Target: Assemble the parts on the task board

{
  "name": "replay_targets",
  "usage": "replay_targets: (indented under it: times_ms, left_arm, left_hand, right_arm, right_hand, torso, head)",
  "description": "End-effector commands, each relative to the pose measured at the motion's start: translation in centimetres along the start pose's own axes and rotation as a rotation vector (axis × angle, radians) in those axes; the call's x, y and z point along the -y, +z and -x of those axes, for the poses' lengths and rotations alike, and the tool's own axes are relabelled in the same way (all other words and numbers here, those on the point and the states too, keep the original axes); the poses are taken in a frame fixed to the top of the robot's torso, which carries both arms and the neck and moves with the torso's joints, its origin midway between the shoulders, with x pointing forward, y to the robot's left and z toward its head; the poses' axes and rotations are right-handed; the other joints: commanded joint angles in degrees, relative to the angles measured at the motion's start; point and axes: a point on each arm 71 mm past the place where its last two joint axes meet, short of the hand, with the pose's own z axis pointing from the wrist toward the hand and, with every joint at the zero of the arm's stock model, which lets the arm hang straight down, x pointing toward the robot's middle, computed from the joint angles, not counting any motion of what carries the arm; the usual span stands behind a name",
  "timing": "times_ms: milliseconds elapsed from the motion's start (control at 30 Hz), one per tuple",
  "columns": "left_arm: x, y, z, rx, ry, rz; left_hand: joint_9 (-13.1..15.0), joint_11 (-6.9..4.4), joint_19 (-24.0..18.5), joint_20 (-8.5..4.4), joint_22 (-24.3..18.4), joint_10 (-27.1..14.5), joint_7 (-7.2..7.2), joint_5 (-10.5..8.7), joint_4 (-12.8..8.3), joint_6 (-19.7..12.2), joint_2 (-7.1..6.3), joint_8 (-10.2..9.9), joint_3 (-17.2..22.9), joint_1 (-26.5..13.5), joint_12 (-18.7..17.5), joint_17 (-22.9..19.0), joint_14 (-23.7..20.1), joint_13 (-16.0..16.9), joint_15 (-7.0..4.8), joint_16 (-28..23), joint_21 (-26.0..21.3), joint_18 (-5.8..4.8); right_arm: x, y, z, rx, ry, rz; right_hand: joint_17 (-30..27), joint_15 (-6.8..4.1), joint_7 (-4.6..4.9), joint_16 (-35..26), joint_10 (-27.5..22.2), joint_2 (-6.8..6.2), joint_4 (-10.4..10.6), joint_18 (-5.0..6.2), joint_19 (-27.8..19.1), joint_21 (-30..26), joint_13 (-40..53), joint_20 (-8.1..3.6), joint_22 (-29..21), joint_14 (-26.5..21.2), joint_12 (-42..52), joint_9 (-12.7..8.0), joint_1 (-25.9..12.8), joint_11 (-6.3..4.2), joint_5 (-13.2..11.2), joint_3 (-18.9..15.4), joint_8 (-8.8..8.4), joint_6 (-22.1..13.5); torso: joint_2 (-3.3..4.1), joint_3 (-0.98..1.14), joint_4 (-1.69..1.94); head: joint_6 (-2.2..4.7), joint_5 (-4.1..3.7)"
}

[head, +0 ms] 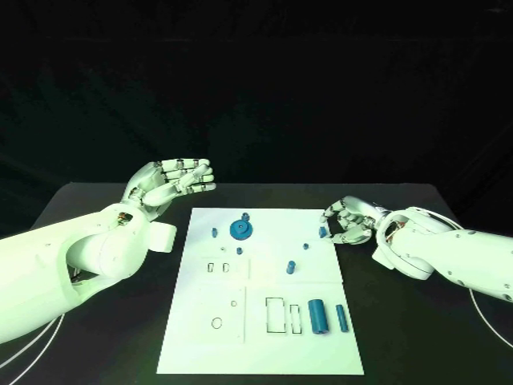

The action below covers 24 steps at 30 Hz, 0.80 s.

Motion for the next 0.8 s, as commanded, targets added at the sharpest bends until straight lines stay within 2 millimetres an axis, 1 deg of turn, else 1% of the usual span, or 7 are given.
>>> replay_targets:
  times_ms: [33, 133, 200, 267, 433, 600, 800]
  left_arm:
    - [0.09, 0.06, -0.26, -0.019, -0.009, -0.007]
    - [0.08, 0.07, -0.28, -0.019, -0.009, -0.007]
    - [0.08, 0.08, -0.26, -0.019, -0.009, -0.007]
    - [0.07, 0.08, -0.23, -0.019, -0.008, -0.007]
    - [0.07, 0.07, -0.18, -0.018, -0.007, -0.006]
    - [0.06, 0.09, -0.16, -0.017, -0.006, -0.006]
    - [0.04, 0.11, -0.11, -0.017, -0.006, -0.005]
  left_hand:
    - [-0.07, 0.17, 0.1, 0.31, -0.06, 0.13, 1.97, -0.3, 0.06, 0.06, -0.07, -0.28, 0.28, 0.53, -0.37, 0.09, -0.41, -0.05, -0.04, -0.4, 0.21, 0.66]
    - [-0.07, 0.17, 0.1, 0.31, -0.06, 0.13, 1.97, -0.3, 0.06, 0.06, -0.07, -0.28, 0.28, 0.53, -0.37, 0.09, -0.41, -0.05, -0.04, -0.4, 0.21, 0.66]
    - [-0.07, 0.17, 0.1, 0.31, -0.06, 0.13, 1.97, -0.3, 0.06, 0.06, -0.07, -0.28, 0.28, 0.53, -0.37, 0.09, -0.41, -0.05, -0.04, -0.4, 0.21, 0.66]
    - [-0.07, 0.17, 0.1, 0.31, -0.06, 0.13, 1.97, -0.3, 0.06, 0.06, -0.07, -0.28, 0.28, 0.53, -0.37, 0.09, -0.41, -0.05, -0.04, -0.4, 0.21, 0.66]
    - [-0.08, 0.16, 0.1, 0.31, -0.09, 0.12, 1.95, -0.29, 0.02, 0.07, -0.11, -0.28, 0.36, 0.6, -0.36, 0.17, -0.4, -0.04, -0.04, -0.46, 0.22, 0.66]
    - [-0.08, 0.16, 0.09, 0.31, -0.09, 0.12, 1.95, -0.29, 0.02, 0.07, -0.1, -0.28, 0.37, 0.61, -0.35, 0.17, -0.4, -0.04, -0.04, -0.47, 0.21, 0.66]
    - [-0.08, 0.15, 0.08, 0.31, -0.1, 0.13, 1.94, -0.29, 0.03, 0.09, -0.09, -0.27, 0.39, 0.61, -0.35, 0.19, -0.4, -0.04, -0.04, -0.48, 0.21, 0.65]
  right_arm:
    - [-0.07, 0.22, -0.34, -0.014, -0.016, 0.003]
    - [-0.05, 0.37, -0.48, -0.017, -0.019, -0.002]
    - [-0.05, 0.42, -0.57, -0.019, -0.016, -0.005]
    - [-0.06, 0.46, -0.63, -0.02, -0.014, -0.008]
    - [-0.09, 0.56, -0.71, -0.019, -0.011, -0.009]
    - [-0.17, 0.62, -0.86, -0.021, -0.007, -0.007]
    - [-0.25, 0.68, -0.98, -0.022, -0.005, -0.006]
  right_hand:
    - [9.25, 0.26, -0.07, -0.03, 0.06, 0.99, 0.15, 0.0, -0.03, -0.01, 0.35, 0.23, 0.91, 4.66, 0.18, 0.16, -0.07, -0.06, 0.11, 0.09, 0.05, 0.16]
    - [9.31, 0.25, -0.11, -0.02, 0.22, 1.3, 0.15, 0.0, 0.01, 0.02, 0.51, 0.25, 0.97, 4.68, 0.33, 0.28, -0.07, -0.1, -0.02, 0.33, 0.29, 0.58]
    - [9.56, 0.15, -0.27, 0.05, 0.63, 1.8, 0.02, -0.1, 0.33, 0.41, 0.91, 0.2, 1.43, 4.73, 0.72, 0.57, -0.07, -0.25, -0.29, 1.03, 0.99, 1.71]
    - [9.64, 0.1, -0.32, 0.08, 0.81, 1.95, -0.02, -0.12, 0.41, 0.5, 1.09, 0.18, 1.54, 4.76, 0.89, 0.64, -0.09, -0.3, -0.37, 1.3, 1.17, 1.97]
    - [10.05, -0.21, -0.81, 0.2, 2.09, 2.64, -0.18, -0.28, 0.89, 1.09, 2.48, -0.07, 2.24, 4.86, 2.13, 1.02, -0.43, -0.71, -0.65, 2.73, 2.22, 3.68]
    - [10.23, -0.42, -1.09, 0.25, 2.57, 2.83, -0.31, -0.36, 1.12, 1.37, 3.01, -0.25, 2.58, 4.91, 2.61, 1.22, -0.68, -0.95, -0.8, 3.34, 2.75, 4.44]
    - [10.27, -0.51, -1.21, 0.26, 2.77, 2.87, -0.39, -0.37, 1.17, 1.43, 3.22, -0.33, 2.66, 4.92, 2.79, 1.3, -0.78, -1.06, -0.85, 3.57, 2.97, 4.73]
  torso:
    - [0.03, 0.07, -0.04]
    - [-0.01, 0.05, 0.0]
    - [-0.03, 0.04, -0.01]
    - [-0.05, 0.06, -0.06]
    - [-0.05, 0.07, -0.08]
    - [-0.13, 0.07, -0.08]
    - [-0.15, 0.07, -0.07]
  head:
    - [-0.34, 0.21]
    - [-0.48, 0.2]
    - [-0.56, 0.32]
    - [-0.68, 0.42]
    - [-0.81, 0.35]
    - [-0.81, 0.52]
    - [-0.75, 0.41]
